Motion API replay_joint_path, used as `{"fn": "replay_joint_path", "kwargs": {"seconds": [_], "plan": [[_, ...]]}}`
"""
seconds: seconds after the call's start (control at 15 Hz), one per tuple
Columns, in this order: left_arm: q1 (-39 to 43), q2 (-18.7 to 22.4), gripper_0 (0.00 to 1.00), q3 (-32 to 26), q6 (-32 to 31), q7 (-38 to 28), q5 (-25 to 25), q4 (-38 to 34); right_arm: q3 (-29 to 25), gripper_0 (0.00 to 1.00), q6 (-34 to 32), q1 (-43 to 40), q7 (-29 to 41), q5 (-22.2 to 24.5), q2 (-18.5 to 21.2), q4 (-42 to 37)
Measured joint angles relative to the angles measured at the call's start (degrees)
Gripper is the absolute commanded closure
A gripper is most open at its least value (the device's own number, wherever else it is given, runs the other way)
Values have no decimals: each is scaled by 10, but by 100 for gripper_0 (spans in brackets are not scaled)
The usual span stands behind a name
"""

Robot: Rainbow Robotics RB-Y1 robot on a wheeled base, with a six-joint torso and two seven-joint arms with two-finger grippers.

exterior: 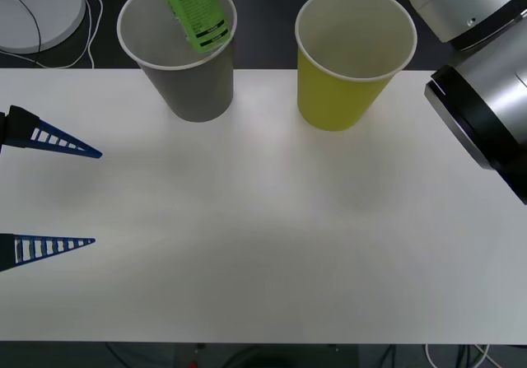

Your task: Put the can into the green bin and the plastic bottle into the gray bin

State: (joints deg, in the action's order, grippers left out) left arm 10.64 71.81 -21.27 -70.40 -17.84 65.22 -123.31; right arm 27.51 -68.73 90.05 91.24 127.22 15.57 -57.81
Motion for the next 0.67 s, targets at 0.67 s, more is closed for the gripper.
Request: {"fn": "replay_joint_path", "kwargs": {"seconds": [0.67], "plan": [[0, 0, 0, 0, 0, 0, 0, 0, 2, 100, 36, 39, 0, 47, -41, 95]]}}
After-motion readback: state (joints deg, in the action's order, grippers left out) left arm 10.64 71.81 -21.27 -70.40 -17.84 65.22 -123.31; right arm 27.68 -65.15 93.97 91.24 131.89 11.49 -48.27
